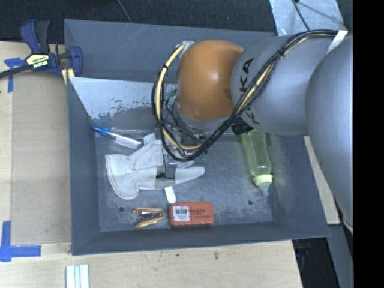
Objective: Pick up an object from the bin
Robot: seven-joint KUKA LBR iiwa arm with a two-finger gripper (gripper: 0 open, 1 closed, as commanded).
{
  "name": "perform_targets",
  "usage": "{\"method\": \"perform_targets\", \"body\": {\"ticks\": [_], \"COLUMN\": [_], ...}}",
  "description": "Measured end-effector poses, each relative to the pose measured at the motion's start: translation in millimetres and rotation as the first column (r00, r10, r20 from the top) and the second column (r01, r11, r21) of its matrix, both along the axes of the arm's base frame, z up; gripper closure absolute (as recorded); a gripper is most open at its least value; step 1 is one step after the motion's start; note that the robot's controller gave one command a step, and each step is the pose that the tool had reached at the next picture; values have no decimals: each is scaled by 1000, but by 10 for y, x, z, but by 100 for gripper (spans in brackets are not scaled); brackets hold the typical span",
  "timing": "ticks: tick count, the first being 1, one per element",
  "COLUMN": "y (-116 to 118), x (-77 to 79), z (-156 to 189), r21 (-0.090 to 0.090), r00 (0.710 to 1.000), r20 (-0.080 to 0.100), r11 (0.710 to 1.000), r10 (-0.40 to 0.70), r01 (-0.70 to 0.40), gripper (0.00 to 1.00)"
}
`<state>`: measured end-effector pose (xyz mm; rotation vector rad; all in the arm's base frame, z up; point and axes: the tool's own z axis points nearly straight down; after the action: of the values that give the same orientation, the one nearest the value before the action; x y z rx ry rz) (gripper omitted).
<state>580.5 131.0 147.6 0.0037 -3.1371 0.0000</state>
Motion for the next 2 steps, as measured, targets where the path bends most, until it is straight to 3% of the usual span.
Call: {"method": "perform_targets", "body": {"ticks": [1, 2], "y": [-5, -194], "x": [14, 371], "z": [48, -368], "r21": [1, 0], "r00": [1000, 947], "r20": [7, 10], "r11": [1000, 947], "r10": [-2, 322], "r01": [2, -323], "gripper": [0, 100]}}
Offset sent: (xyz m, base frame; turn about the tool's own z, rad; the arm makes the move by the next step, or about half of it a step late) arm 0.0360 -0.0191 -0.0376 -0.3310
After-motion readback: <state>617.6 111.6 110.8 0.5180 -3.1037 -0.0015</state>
